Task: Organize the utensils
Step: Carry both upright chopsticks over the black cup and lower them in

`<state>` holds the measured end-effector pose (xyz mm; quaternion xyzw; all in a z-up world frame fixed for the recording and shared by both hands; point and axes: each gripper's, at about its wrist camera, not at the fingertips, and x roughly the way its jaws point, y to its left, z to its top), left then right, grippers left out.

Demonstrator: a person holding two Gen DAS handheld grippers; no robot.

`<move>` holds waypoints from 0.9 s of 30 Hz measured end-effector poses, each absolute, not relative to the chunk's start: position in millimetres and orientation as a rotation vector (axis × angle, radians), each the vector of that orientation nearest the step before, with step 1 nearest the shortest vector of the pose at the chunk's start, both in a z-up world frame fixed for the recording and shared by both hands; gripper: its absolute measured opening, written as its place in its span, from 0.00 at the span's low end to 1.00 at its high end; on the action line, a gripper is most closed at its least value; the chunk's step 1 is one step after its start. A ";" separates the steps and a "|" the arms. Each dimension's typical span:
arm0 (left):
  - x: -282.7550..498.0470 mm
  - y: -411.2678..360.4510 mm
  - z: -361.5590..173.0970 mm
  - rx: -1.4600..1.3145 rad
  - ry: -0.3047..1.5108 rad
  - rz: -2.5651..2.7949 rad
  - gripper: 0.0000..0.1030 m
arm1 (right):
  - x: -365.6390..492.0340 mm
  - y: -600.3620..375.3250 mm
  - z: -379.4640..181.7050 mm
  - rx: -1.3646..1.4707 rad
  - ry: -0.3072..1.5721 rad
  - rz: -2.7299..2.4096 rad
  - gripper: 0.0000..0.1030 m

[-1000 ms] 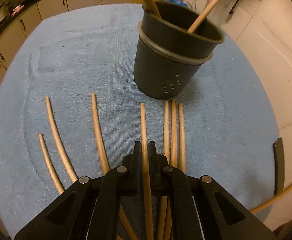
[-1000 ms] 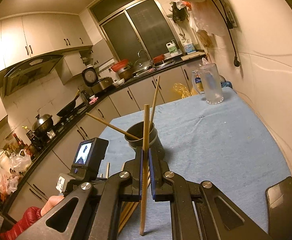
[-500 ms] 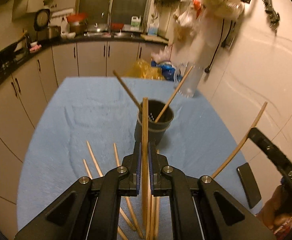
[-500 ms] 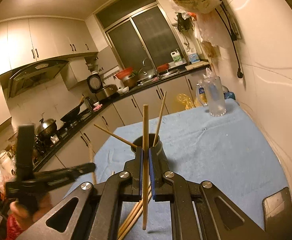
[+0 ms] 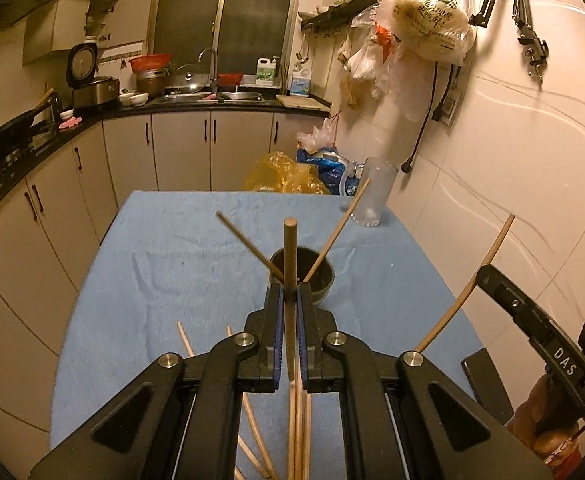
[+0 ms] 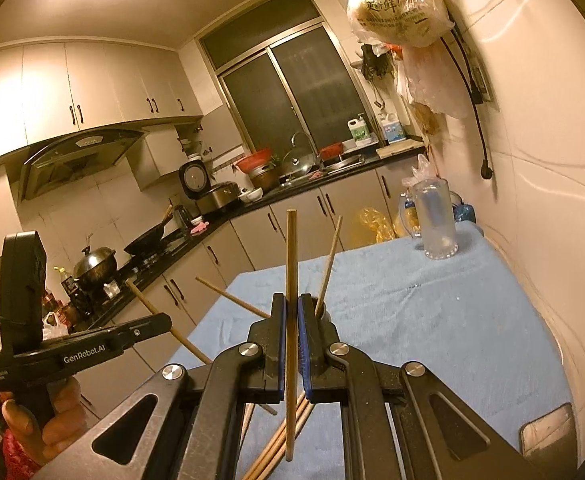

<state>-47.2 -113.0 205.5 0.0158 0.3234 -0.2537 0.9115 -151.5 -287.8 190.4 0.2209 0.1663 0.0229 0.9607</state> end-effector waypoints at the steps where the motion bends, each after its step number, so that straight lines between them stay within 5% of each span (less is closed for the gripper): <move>1: -46.3 -113.9 209.2 0.033 0.662 -0.525 0.06 | -150.6 -288.5 192.0 0.449 0.335 0.047 0.06; 27: 13.1 -133.7 300.3 -0.035 0.542 -0.564 0.06 | -63.1 -306.0 263.9 0.432 0.224 -0.047 0.06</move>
